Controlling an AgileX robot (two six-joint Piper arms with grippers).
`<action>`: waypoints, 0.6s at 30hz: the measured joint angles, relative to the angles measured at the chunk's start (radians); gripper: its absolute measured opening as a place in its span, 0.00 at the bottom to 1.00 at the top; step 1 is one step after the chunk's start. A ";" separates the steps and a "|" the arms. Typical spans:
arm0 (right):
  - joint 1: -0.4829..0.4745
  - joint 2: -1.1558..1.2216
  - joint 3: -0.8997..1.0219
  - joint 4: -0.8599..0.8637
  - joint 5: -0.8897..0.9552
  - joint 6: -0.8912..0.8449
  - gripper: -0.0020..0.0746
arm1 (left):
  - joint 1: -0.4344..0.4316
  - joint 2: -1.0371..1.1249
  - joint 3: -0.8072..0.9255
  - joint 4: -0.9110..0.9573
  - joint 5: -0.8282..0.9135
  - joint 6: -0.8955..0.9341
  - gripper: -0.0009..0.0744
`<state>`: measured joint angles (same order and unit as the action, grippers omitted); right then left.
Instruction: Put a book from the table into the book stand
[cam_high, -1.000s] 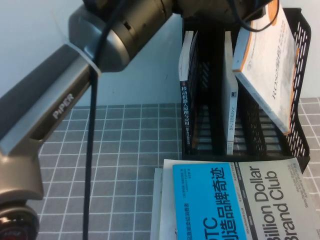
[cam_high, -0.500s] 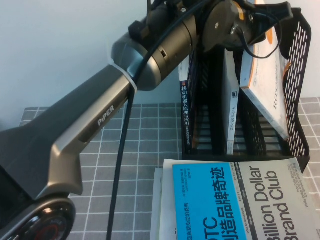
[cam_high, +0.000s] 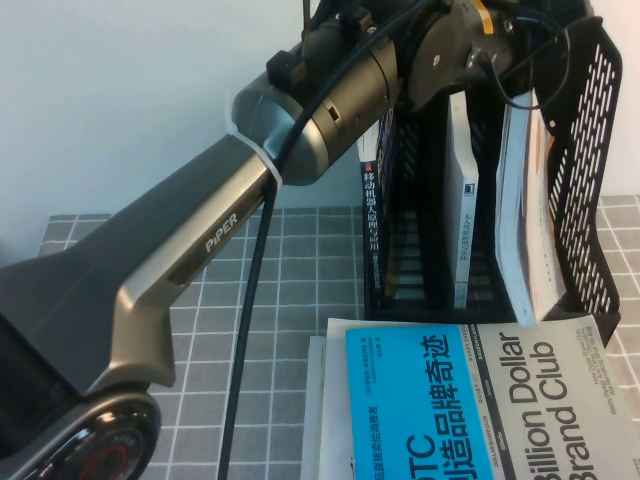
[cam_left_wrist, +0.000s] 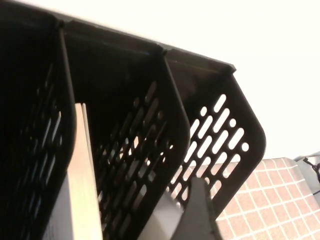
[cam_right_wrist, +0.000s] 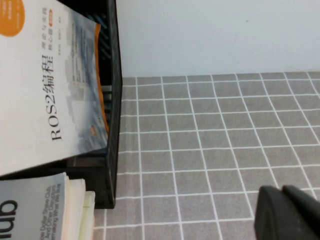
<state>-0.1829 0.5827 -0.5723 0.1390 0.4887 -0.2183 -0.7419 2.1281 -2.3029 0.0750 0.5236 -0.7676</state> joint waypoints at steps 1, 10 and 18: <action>0.000 0.000 0.000 0.004 0.004 0.000 0.02 | 0.000 0.000 0.000 0.000 -0.002 0.000 0.64; 0.000 0.048 0.000 0.422 0.249 -0.514 0.02 | 0.000 -0.066 0.000 -0.042 0.083 0.313 0.09; 0.000 0.342 0.000 0.939 0.397 -0.991 0.02 | 0.002 -0.264 -0.002 -0.049 0.260 0.564 0.01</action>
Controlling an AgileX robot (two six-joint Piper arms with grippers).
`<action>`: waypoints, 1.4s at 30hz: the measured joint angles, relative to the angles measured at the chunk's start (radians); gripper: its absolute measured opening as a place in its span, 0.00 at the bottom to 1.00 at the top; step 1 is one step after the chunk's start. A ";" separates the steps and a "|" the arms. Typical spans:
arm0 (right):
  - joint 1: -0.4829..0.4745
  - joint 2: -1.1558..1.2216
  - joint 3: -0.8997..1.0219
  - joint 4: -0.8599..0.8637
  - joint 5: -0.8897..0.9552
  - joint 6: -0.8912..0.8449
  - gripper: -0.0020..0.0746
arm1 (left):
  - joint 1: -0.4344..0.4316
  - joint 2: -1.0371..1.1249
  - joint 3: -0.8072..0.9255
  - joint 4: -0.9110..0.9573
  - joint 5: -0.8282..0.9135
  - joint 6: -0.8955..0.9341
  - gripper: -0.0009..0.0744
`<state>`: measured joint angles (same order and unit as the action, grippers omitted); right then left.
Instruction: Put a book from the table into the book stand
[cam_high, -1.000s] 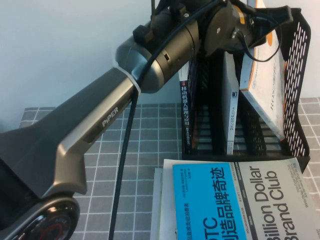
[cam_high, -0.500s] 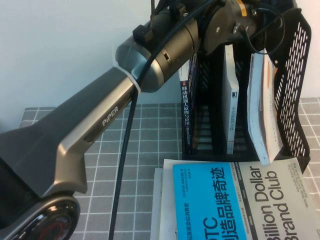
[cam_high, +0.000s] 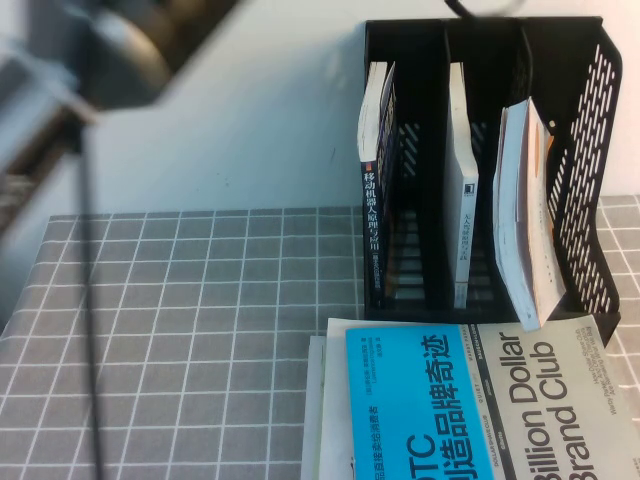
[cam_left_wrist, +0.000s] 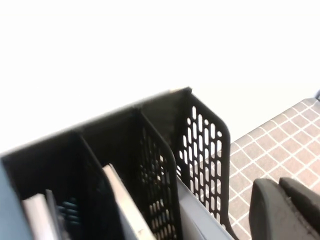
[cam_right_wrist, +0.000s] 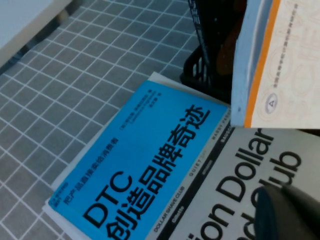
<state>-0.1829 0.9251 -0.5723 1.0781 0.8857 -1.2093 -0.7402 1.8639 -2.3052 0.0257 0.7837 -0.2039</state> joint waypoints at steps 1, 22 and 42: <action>0.000 0.037 0.000 0.028 0.002 -0.030 0.02 | 0.000 -0.022 0.000 0.000 0.021 0.015 0.01; 0.355 0.541 -0.072 0.603 -0.354 -0.709 0.02 | 0.001 -0.207 -0.008 0.166 0.320 0.083 0.01; 0.355 0.545 -0.345 0.640 -0.699 -0.700 0.02 | 0.001 -0.207 -0.008 0.241 0.408 0.087 0.01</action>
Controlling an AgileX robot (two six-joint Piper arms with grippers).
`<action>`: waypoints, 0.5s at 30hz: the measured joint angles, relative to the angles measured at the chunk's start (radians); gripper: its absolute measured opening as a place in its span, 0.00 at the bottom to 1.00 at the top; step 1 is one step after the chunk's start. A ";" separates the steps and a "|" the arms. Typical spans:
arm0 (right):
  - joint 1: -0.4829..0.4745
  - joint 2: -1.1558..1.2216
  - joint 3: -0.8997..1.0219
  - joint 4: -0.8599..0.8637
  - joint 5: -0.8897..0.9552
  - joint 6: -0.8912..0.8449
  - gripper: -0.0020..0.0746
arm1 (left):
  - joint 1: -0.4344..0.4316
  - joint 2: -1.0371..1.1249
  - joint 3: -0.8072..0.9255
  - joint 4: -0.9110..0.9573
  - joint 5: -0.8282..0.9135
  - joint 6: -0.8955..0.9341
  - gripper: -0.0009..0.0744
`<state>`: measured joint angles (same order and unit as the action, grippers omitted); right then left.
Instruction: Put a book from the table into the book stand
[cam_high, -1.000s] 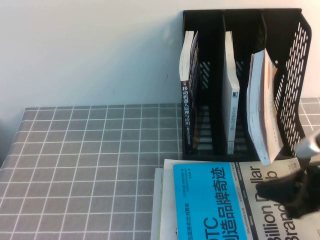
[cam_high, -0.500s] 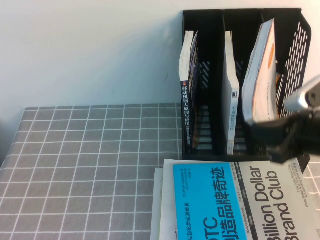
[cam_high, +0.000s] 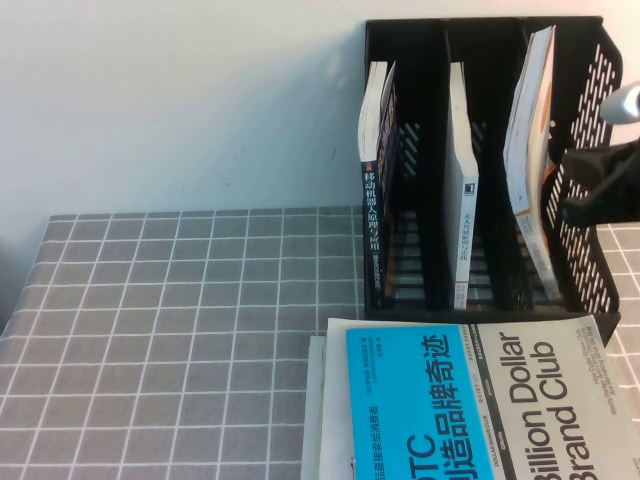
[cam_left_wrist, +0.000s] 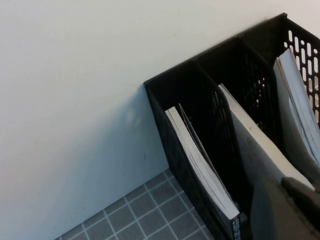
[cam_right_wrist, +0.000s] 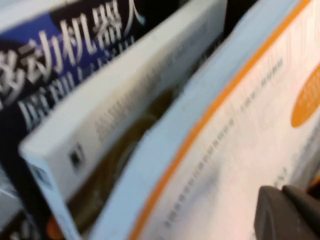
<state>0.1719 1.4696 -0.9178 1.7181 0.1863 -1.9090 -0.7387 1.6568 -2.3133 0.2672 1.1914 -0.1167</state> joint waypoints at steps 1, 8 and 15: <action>0.000 0.000 -0.002 0.001 0.020 0.009 0.02 | 0.000 0.000 0.000 0.005 0.000 0.000 0.01; 0.000 -0.011 0.020 -0.129 0.129 0.287 0.02 | 0.000 0.000 0.000 0.026 0.029 0.000 0.01; 0.000 -0.007 0.109 -0.391 0.217 0.522 0.02 | 0.000 0.000 0.000 0.052 0.070 -0.002 0.01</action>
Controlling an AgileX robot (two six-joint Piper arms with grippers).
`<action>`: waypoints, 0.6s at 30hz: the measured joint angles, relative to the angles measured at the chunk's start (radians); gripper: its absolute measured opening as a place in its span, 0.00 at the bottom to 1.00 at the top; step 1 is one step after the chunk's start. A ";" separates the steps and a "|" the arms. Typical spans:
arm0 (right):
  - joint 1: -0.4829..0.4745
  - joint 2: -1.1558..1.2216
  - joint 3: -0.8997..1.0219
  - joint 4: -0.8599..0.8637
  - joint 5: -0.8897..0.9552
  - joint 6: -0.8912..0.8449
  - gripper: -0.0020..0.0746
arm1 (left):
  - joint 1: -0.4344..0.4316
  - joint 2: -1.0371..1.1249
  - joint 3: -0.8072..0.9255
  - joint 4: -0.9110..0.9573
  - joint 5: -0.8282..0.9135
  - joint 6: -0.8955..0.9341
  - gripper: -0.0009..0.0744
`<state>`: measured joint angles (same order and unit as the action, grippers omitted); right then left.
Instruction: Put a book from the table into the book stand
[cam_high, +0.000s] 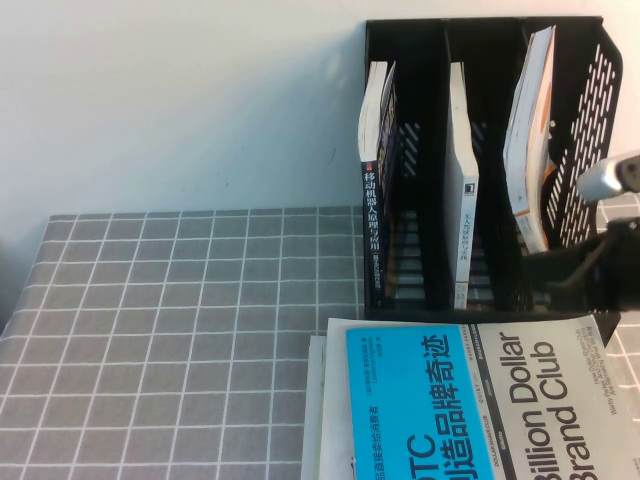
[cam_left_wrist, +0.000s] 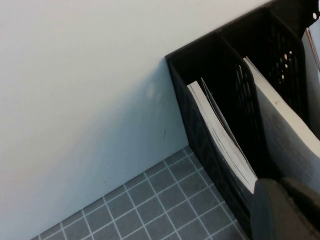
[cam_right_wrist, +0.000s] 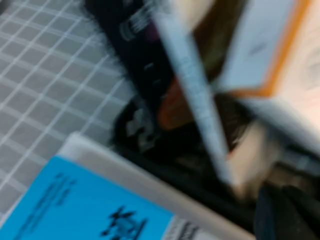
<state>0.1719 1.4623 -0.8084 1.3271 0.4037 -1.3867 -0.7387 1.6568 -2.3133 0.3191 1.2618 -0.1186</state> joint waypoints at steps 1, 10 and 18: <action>0.002 0.005 0.000 0.003 0.021 -0.010 0.02 | 0.000 0.000 0.000 0.004 0.000 0.000 0.01; 0.026 0.138 -0.073 0.345 0.024 -0.440 0.02 | 0.000 0.000 0.000 0.009 -0.006 0.000 0.01; 0.032 0.086 -0.179 0.376 -0.177 -0.452 0.02 | 0.007 -0.002 0.000 0.009 0.000 0.011 0.01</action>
<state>0.2035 1.5488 -0.9872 1.7033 0.2263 -1.8382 -0.7317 1.6553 -2.3133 0.3277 1.2618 -0.1079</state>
